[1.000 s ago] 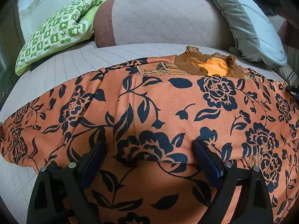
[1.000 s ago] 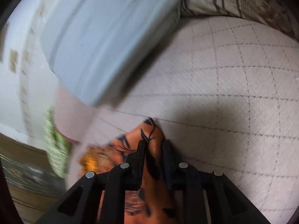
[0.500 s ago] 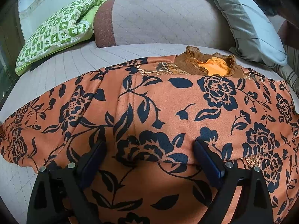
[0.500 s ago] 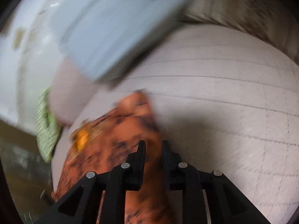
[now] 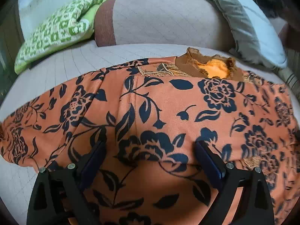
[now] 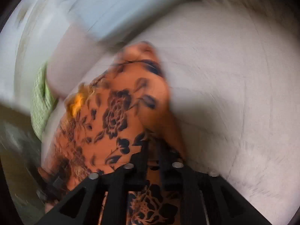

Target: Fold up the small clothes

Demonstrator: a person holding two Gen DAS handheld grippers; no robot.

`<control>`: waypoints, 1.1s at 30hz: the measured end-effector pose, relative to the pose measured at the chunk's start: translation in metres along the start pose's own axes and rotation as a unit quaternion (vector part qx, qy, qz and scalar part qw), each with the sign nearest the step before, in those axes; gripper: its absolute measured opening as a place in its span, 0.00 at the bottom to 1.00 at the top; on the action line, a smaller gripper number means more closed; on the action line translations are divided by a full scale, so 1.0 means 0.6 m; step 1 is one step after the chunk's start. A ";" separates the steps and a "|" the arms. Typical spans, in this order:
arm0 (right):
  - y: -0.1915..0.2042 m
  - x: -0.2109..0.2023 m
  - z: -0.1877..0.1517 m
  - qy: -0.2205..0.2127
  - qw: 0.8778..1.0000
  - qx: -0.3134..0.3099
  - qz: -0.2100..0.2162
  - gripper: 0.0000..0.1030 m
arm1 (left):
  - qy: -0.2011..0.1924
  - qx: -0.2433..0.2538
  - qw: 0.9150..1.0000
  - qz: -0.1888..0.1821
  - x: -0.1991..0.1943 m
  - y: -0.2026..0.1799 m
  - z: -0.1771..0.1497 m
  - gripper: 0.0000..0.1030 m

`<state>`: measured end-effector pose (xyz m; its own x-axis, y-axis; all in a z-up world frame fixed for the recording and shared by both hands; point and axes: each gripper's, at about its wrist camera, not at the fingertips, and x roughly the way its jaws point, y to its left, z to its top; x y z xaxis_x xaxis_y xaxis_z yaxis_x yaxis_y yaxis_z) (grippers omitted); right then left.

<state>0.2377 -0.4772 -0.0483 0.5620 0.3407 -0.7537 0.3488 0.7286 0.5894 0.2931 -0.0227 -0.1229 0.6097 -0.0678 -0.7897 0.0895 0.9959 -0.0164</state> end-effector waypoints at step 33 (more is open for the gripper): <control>-0.001 -0.146 -0.234 -0.122 0.973 -0.174 -0.093 0.77 | -0.084 -0.461 0.874 0.128 -0.158 0.793 -0.043 0.02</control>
<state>0.0830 -0.4240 -0.0237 0.6888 0.0636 -0.7222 0.2111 0.9354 0.2838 0.2575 0.4590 -0.0720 0.6308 0.2340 -0.7398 -0.6926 0.5996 -0.4009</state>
